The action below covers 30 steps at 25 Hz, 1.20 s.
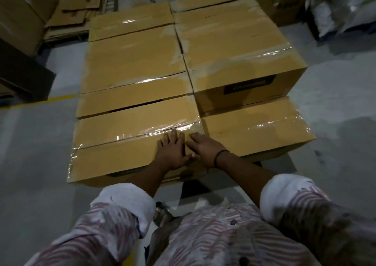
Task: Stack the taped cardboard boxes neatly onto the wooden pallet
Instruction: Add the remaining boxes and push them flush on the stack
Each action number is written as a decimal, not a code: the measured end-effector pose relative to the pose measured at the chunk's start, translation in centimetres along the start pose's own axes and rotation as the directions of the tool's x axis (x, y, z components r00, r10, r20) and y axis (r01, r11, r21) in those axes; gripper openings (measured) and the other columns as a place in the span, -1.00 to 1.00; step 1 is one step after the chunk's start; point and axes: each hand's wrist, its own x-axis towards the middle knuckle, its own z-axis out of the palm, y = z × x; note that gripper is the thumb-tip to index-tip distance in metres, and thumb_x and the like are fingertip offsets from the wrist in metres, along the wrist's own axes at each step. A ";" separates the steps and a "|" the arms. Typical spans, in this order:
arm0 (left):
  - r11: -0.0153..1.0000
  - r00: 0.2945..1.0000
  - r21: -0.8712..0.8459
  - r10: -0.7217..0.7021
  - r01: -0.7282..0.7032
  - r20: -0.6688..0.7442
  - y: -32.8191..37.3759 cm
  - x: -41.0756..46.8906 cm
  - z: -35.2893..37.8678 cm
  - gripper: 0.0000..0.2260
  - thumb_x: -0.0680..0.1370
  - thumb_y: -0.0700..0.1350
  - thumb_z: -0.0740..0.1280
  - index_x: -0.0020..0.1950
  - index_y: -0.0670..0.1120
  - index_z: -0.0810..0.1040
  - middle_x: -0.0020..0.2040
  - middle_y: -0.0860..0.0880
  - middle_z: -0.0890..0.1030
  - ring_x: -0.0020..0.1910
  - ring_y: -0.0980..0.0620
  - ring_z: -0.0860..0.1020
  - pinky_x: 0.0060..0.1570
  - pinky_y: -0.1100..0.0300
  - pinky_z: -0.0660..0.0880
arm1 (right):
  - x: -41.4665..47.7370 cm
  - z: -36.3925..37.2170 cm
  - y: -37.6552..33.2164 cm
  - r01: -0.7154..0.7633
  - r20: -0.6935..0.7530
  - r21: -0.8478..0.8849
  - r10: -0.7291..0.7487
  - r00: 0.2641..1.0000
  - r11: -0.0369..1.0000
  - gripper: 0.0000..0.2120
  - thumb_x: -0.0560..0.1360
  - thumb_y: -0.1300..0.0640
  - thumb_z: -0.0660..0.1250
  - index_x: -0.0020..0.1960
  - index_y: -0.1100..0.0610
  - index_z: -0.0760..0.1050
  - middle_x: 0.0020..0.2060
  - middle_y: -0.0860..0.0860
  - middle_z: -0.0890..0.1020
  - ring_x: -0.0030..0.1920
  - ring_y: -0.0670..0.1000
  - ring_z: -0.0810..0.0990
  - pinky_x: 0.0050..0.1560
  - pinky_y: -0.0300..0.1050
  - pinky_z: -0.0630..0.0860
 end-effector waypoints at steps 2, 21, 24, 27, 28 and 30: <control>1.000 1.000 0.006 -0.004 0.004 -0.006 1.5 0.8 -0.5 -0.08 0.53 0.50 0.11 0.69 0.02 -0.15 0.68 -0.12 -0.22 0.64 -0.30 -0.14 0.54 -0.32 -0.06 | -1.6 -1.4 1.4 0.008 -0.068 0.047 -0.005 0.998 0.999 -0.45 0.62 0.01 0.27 0.57 0.01 0.21 0.58 0.13 0.16 0.58 0.15 0.08 0.55 0.09 0.15; 0.992 0.971 0.126 0.049 -0.020 -0.235 11.5 13.1 -5.6 -0.17 0.62 0.36 0.06 0.67 -0.15 -0.08 0.67 -0.19 -0.16 0.64 -0.24 -0.21 0.59 -0.20 -0.15 | -4.8 -5.3 18.7 -0.268 -0.153 0.405 0.353 0.923 0.874 -0.47 0.62 0.03 0.28 0.56 -0.03 0.26 0.58 0.00 0.19 0.58 0.05 0.09 0.53 0.02 0.21; 0.989 0.961 0.124 0.105 -0.075 -0.257 16.0 17.1 -7.1 -0.19 0.62 0.36 0.05 0.69 -0.11 -0.07 0.68 -0.19 -0.14 0.64 -0.25 -0.19 0.59 -0.23 -0.13 | -4.0 -8.2 22.8 -0.286 -0.185 0.358 0.367 0.912 0.889 -0.46 0.61 0.02 0.29 0.56 -0.04 0.26 0.59 0.00 0.19 0.59 0.05 0.08 0.53 0.03 0.21; 0.982 0.953 0.126 0.169 -0.141 -0.251 20.8 21.0 -8.5 -0.24 0.63 0.35 0.06 0.69 -0.06 -0.02 0.68 -0.17 -0.09 0.64 -0.27 -0.13 0.58 -0.24 -0.14 | -4.4 -11.3 27.6 -0.327 -0.235 0.340 0.416 0.879 0.882 -0.46 0.61 0.02 0.30 0.56 0.00 0.27 0.58 0.03 0.21 0.60 0.08 0.08 0.53 0.04 0.21; 0.975 0.944 0.122 0.213 -0.188 -0.250 22.6 22.5 -9.0 -0.26 0.64 0.34 0.07 0.69 -0.04 0.00 0.68 -0.16 -0.09 0.64 -0.27 -0.13 0.58 -0.24 -0.15 | -4.8 -12.2 29.4 -0.349 -0.256 0.344 0.445 0.858 0.872 -0.45 0.60 0.03 0.31 0.55 0.01 0.28 0.58 0.04 0.22 0.59 0.09 0.10 0.53 0.05 0.22; 0.945 0.914 0.127 0.326 -0.303 -0.243 27.1 26.0 -10.2 -0.31 0.65 0.32 0.08 0.68 0.01 0.05 0.69 -0.13 -0.06 0.64 -0.27 -0.11 0.58 -0.24 -0.14 | -6.4 -13.8 33.7 -0.410 -0.294 0.356 0.517 0.804 0.840 -0.45 0.59 0.03 0.33 0.54 0.02 0.30 0.57 0.04 0.23 0.59 0.10 0.12 0.53 0.04 0.23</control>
